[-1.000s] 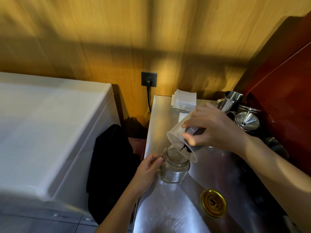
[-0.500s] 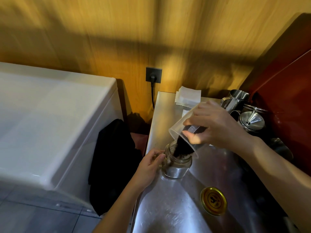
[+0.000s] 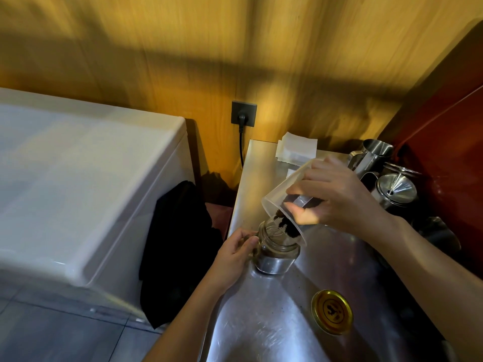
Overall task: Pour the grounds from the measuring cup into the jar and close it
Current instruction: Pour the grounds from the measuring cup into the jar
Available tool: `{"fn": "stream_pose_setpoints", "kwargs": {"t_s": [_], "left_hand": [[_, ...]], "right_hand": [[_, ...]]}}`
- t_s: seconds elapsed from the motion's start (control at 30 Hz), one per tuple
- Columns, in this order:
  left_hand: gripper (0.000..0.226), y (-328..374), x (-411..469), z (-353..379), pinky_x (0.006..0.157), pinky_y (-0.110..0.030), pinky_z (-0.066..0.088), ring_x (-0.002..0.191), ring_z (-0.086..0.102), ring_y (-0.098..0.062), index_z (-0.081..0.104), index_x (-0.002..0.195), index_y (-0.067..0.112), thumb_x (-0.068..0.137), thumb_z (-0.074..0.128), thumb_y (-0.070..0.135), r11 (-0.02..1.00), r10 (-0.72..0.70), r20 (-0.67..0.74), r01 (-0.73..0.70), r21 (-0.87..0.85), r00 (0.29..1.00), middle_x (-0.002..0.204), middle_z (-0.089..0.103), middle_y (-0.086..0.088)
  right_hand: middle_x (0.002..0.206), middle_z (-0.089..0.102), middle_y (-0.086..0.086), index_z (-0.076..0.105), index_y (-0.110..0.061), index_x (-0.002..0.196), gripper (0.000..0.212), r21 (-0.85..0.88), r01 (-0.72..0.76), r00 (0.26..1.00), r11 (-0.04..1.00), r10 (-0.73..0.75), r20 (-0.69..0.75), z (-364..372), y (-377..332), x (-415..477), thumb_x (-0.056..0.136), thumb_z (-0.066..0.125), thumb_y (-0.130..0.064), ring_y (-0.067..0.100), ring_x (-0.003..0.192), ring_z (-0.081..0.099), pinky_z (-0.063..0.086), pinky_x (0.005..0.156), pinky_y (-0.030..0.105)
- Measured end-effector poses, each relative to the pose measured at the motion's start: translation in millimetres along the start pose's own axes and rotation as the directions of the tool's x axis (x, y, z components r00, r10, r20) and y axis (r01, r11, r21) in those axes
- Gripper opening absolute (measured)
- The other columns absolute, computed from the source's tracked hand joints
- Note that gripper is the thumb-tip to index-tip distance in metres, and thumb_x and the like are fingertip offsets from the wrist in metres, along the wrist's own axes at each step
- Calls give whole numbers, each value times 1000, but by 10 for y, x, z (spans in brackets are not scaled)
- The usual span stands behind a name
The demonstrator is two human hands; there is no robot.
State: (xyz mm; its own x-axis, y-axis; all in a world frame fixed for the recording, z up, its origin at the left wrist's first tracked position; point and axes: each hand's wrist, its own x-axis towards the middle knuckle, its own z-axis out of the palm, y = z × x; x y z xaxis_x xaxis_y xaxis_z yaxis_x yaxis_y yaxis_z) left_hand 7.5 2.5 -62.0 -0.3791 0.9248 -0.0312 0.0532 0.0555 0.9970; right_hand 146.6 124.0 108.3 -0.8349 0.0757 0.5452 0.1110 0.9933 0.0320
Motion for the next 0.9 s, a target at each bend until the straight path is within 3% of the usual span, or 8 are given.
{"fn": "stream_pose_setpoints", "kwargs": {"t_s": [0.3, 0.43, 0.73, 0.9], "left_hand": [[17, -2, -3, 14, 66, -3, 45, 75, 59, 8, 60, 85, 29, 95, 48, 20, 1000, 4, -10, -4, 10, 1000, 82, 63, 11], [17, -7, -6, 11, 66, -2, 45, 75, 59, 9, 60, 85, 29, 94, 49, 20, 1000, 3, -13, -3, 8, 1000, 82, 63, 12], [17, 2, -14, 0, 68, -5, 47, 77, 61, 6, 61, 86, 30, 94, 50, 19, 999, -4, 9, 5, -38, 1000, 82, 65, 13], [17, 4, 0, -9, 70, -8, 48, 80, 61, 2, 61, 85, 32, 93, 51, 20, 1000, -8, 17, 8, -24, 1000, 83, 65, 12]], "right_hand": [[58, 63, 14, 69, 1, 68, 20, -46, 10, 1000, 999, -11, -24, 11, -12, -5, 68, 73, -18, 26, 54, 54, 34, 58, 33], [60, 64, 14, 68, 1, 67, 21, -61, 24, 999, 998, -26, -30, 19, -22, -6, 63, 83, -13, 25, 55, 55, 34, 61, 33], [58, 64, 13, 68, 1, 64, 28, -58, 51, 998, 997, -53, -37, 32, -29, 6, 75, 65, -25, 24, 54, 55, 41, 57, 36], [58, 63, 13, 68, 1, 64, 24, -71, 71, 997, 995, -74, -36, 24, -34, 29, 73, 69, -21, 25, 53, 56, 45, 57, 39]]}}
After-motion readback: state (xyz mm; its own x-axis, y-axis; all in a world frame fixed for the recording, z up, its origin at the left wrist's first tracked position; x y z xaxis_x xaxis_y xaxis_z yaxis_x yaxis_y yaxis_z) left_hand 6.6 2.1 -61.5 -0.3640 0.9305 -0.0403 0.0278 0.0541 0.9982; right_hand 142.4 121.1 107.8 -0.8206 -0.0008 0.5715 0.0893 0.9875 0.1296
